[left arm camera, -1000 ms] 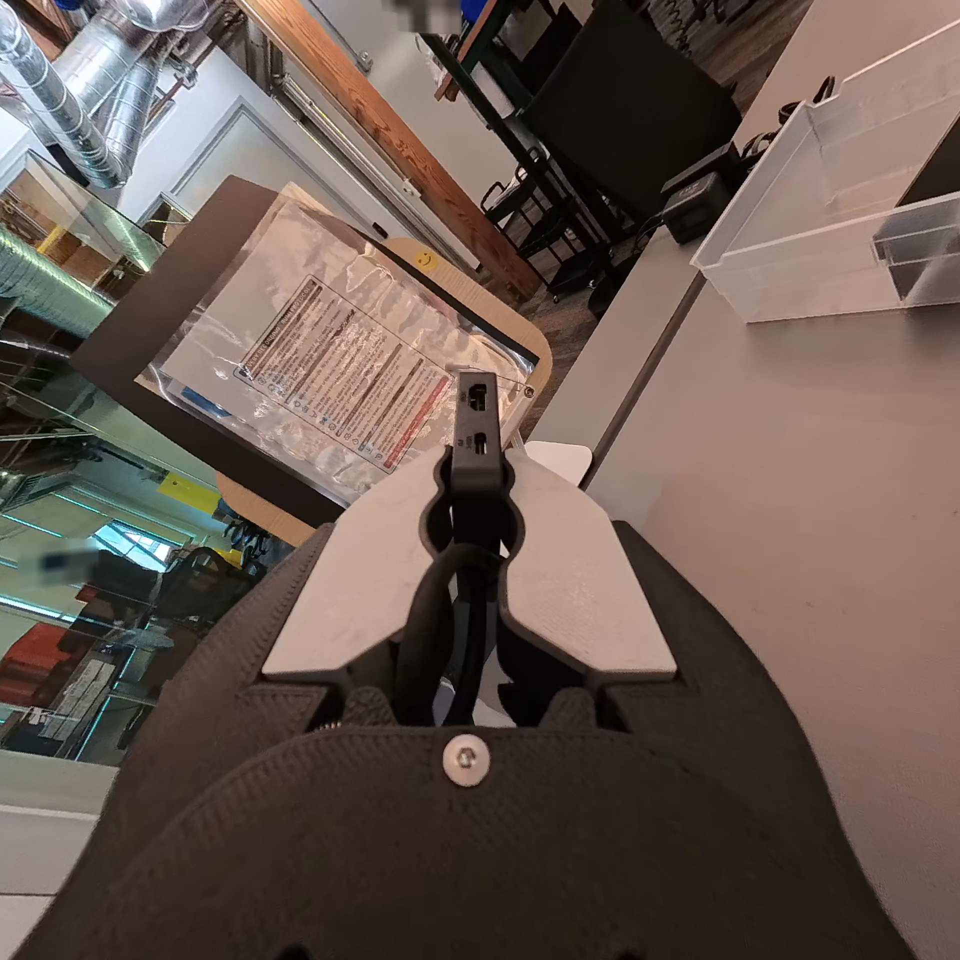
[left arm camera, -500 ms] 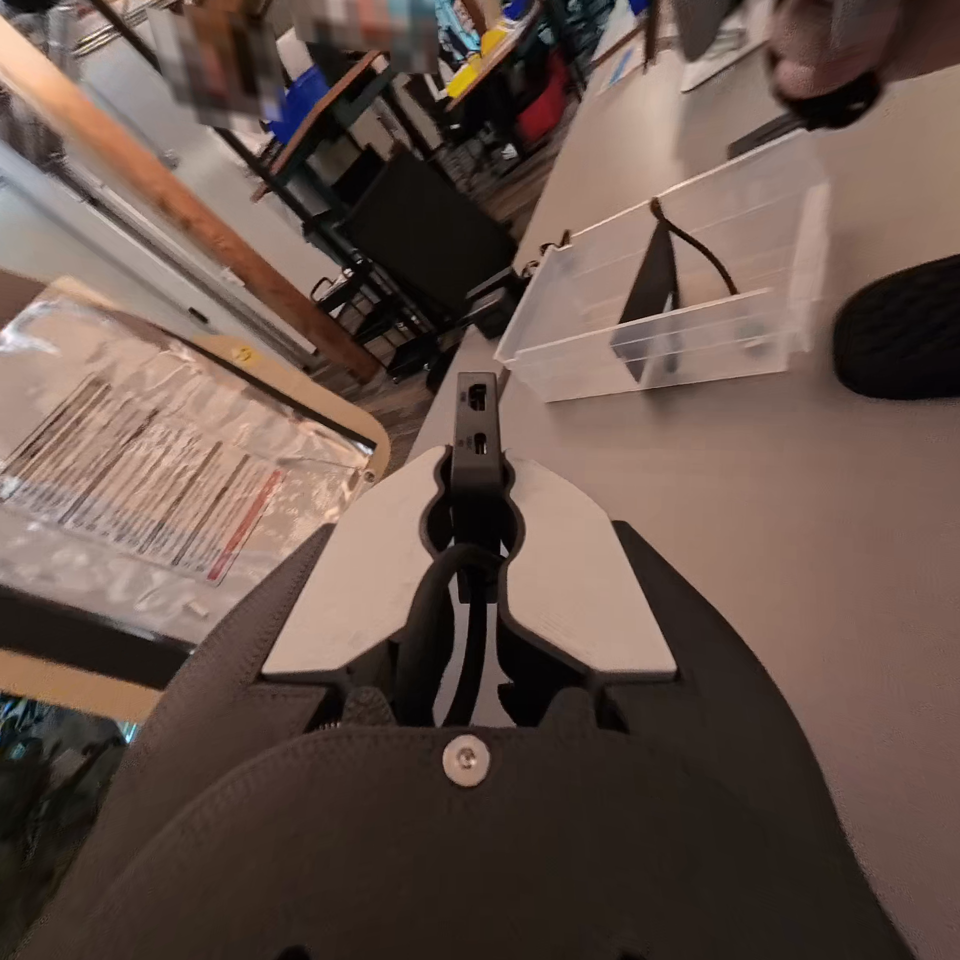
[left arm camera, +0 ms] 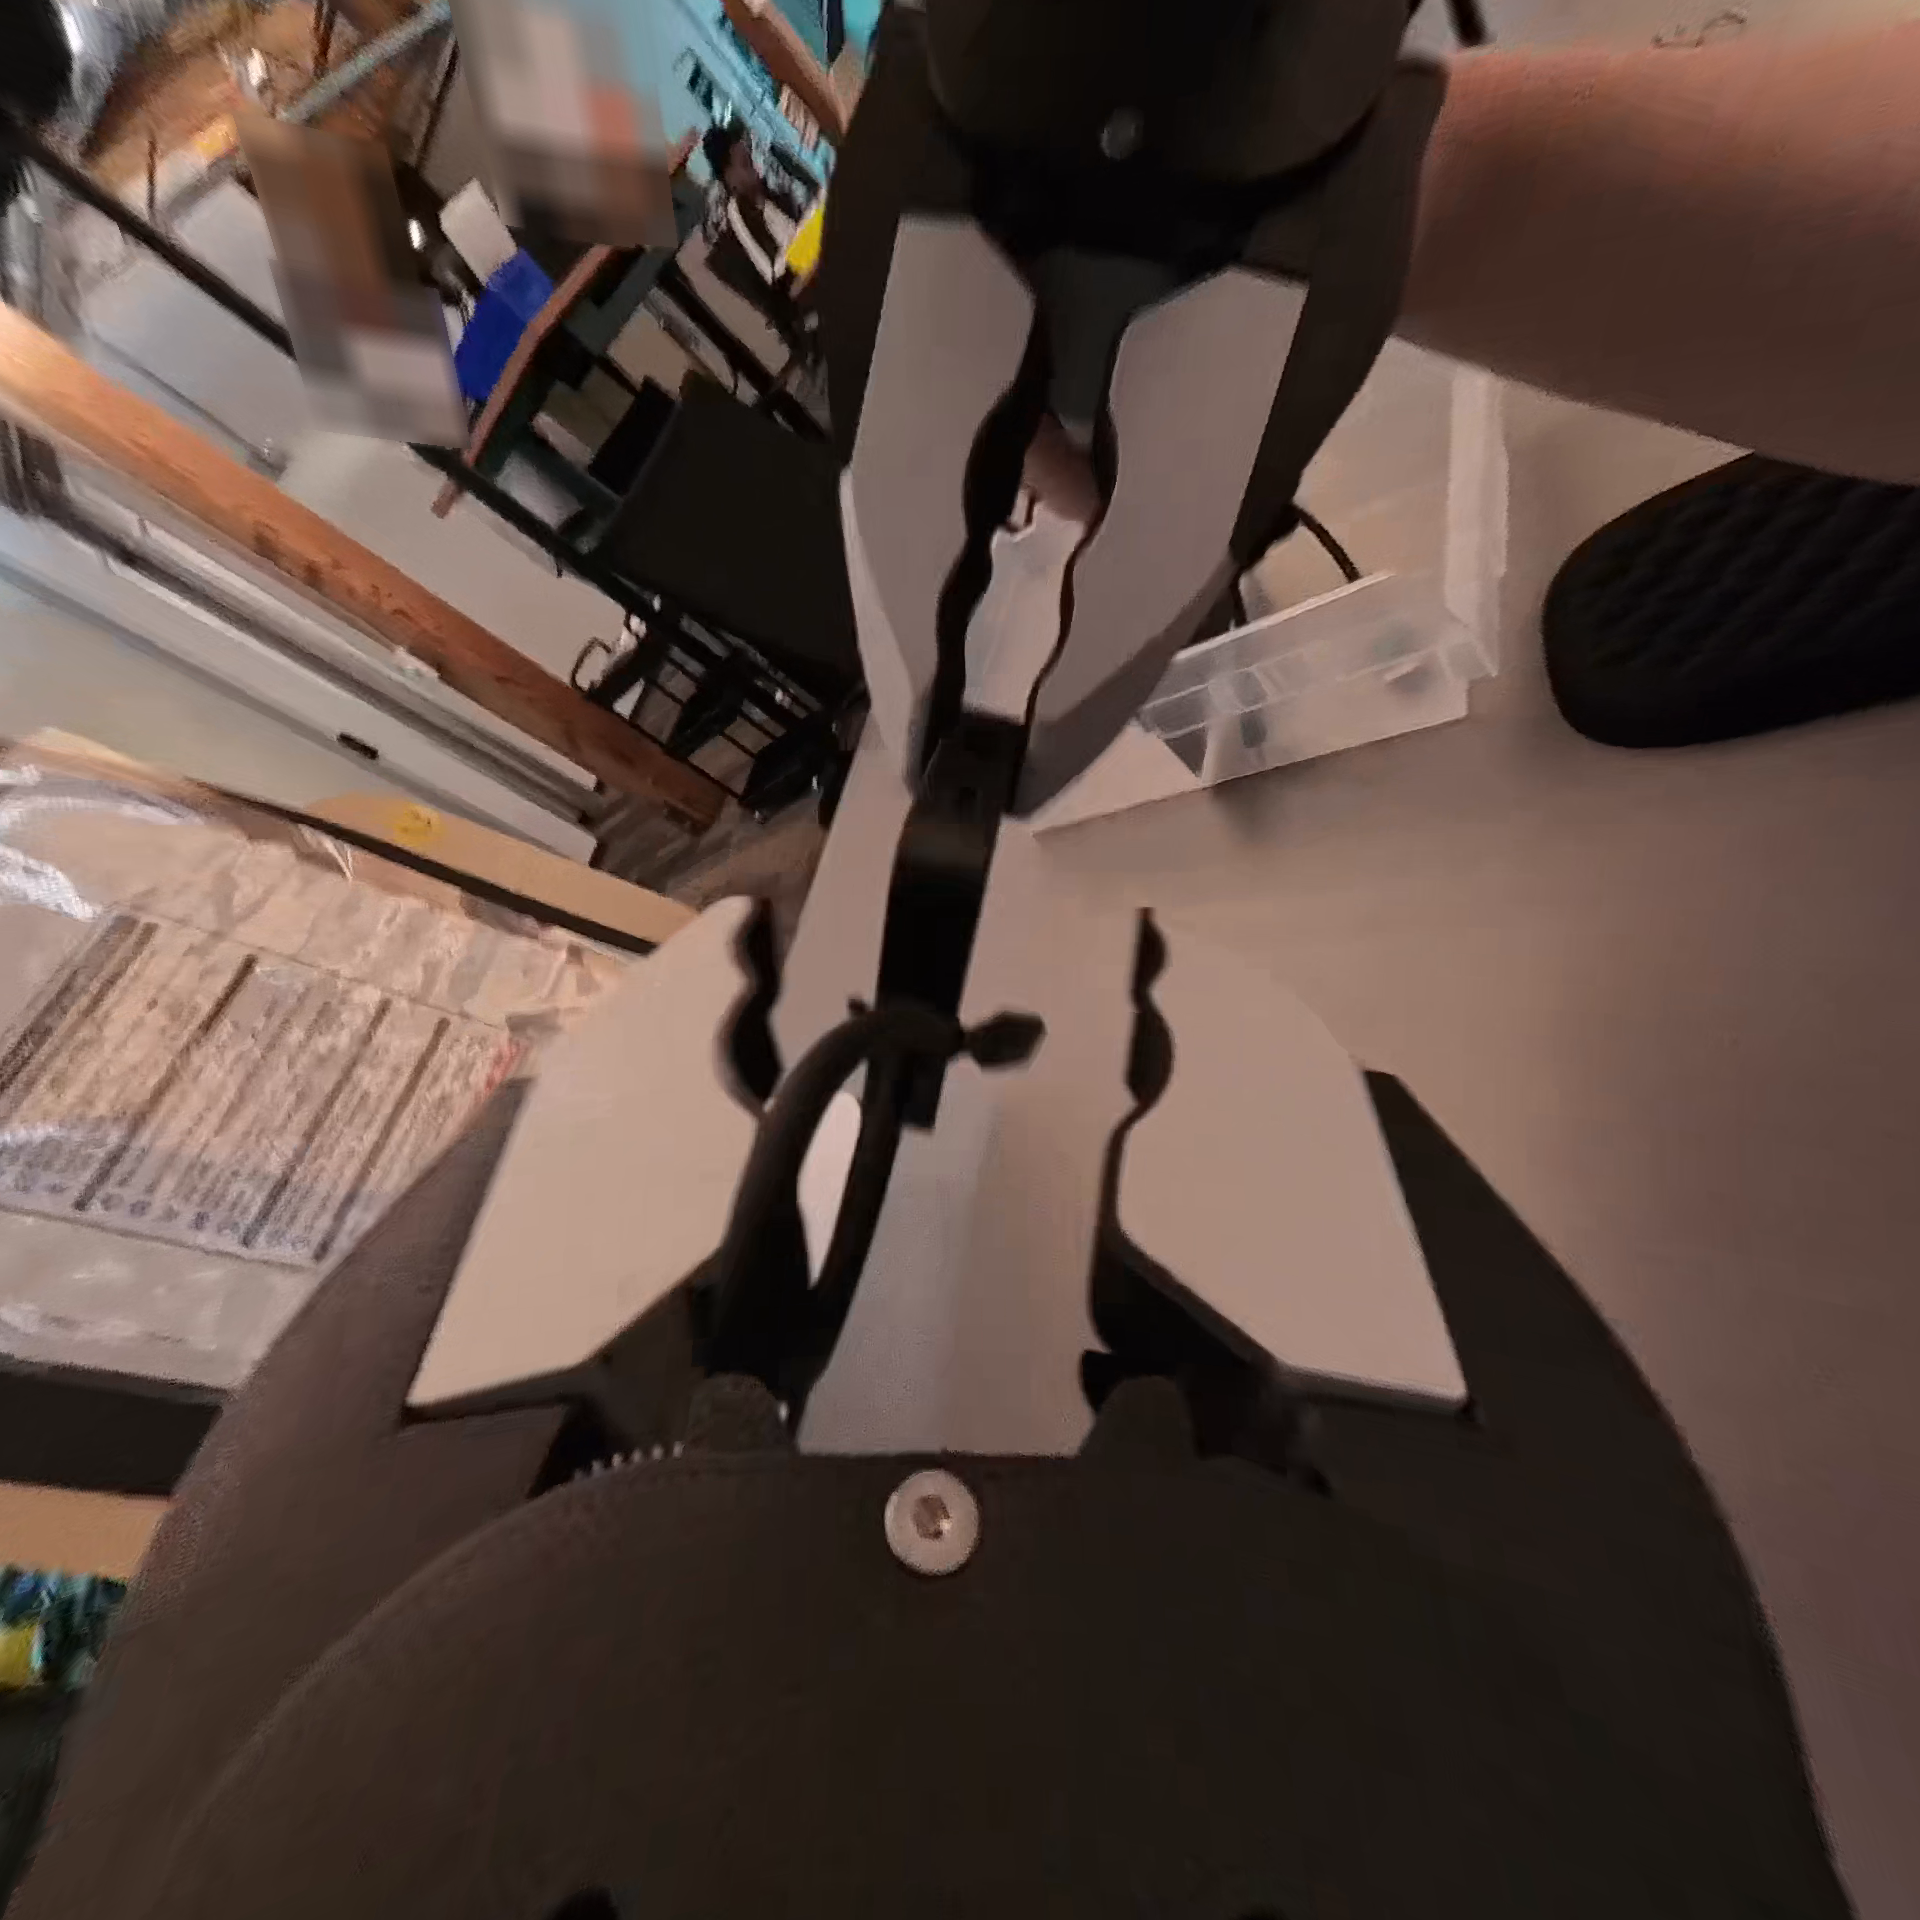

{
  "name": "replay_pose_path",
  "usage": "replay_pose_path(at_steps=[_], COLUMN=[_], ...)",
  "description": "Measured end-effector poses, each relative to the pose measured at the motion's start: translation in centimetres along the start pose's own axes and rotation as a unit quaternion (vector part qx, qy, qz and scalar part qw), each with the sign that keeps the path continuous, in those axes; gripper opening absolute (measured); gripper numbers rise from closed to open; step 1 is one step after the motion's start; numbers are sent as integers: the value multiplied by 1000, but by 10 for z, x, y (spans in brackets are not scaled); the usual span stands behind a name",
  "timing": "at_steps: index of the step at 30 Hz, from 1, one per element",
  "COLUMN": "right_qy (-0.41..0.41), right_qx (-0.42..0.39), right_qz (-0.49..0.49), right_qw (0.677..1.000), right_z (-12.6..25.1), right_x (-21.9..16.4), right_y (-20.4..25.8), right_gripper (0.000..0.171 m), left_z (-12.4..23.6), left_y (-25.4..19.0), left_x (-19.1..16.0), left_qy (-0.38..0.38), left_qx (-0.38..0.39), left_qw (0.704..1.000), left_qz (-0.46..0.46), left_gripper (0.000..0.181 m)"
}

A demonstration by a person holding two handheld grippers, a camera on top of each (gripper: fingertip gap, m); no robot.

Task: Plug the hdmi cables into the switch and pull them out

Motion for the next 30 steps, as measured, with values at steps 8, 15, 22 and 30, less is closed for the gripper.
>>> replay_pose_path(at_steps=[8, 15, 22, 30], right_qy=[247, 482, 564, 567], right_qx=[-99, 40, 126, 95], right_qz=[-92, -88, -18, -43], right_qw=[960, 871, 816, 817], right_z=[112, 148, 136, 154], right_x=[-119, -276, -353, -349], right_y=[-71, -36, -6, -10], right_gripper=[15, 16, 16, 34], left_z=[7, 4, 1, -2], left_y=[25, 24, 23, 32], left_x=[6, 3, -2, -14], left_qy=[-54, -39, -24, -7], left_qx=[36, 31, 36, 40], left_qw=[993, 995, 995, 995], left_qz=[95, 92, 85, 96], left_gripper=[96, 91, 89, 89])
Point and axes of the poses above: each gripper's, where its closed fingertips meet, z back along the fingers, x out of its top, y = z × x across the jaws, the point moved 6 cm from there along z, back along the fingers, and after that the axes turned 5 degrees about z, right-handed, at the moved point
